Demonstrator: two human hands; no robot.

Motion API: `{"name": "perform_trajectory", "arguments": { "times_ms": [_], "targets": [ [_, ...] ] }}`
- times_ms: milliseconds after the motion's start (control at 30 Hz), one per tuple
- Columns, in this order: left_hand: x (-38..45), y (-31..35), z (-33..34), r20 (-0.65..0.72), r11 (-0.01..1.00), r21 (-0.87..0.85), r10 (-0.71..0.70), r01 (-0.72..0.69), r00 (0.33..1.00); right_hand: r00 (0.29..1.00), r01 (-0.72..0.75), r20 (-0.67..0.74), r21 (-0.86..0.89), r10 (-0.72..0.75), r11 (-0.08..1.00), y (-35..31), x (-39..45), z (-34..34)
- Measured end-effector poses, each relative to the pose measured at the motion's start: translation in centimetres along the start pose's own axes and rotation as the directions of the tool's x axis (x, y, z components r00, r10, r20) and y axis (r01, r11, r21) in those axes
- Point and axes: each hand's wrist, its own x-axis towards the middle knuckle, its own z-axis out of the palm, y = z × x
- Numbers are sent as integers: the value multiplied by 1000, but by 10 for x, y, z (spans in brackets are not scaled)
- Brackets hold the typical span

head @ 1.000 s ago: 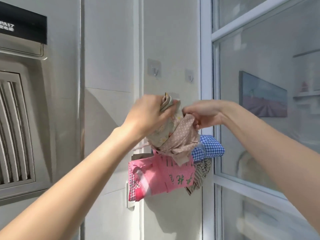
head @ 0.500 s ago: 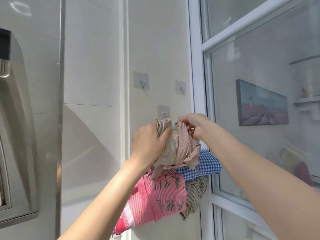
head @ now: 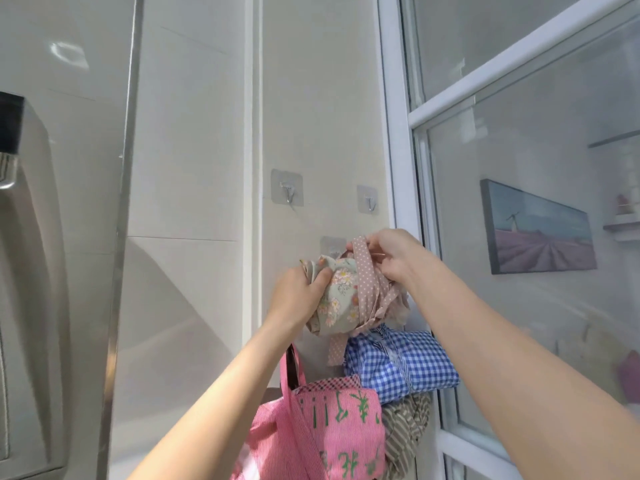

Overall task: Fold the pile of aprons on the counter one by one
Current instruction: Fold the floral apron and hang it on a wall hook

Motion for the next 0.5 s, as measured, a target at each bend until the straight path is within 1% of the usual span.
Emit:
{"name": "perform_trajectory", "arguments": {
  "times_ms": [100, 200, 300, 367, 433, 500],
  "targets": [
    [13, -1, 4, 15, 1000, -18, -24, 25, 1000, 993, 98, -47, -165, -107, 981, 7, 20, 6],
    [17, -1, 10, 3, 1000, -9, -27, 27, 1000, 973, 175, -76, -377, -219, 909, 15, 32, 10],
    [17, -1, 12, -22, 999, -7, -46, 46, 999, 927, 295, -5, -606, -375, 738, 18, 28, 10],
    [14, -4, 14, -26, 999, -11, -51, 51, 998, 883, 376, 67, -691, -464, 617, 20, 25, 12],
    [10, -7, 15, -24, 998, -20, -64, 64, 998, 850, 418, 123, -749, -512, 514, 25, 24, 14],
    [7, -10, 16, -34, 998, -14, -56, 56, 998, 840, 432, 176, -789, -513, 437, 29, 23, 16]
  ]
}}
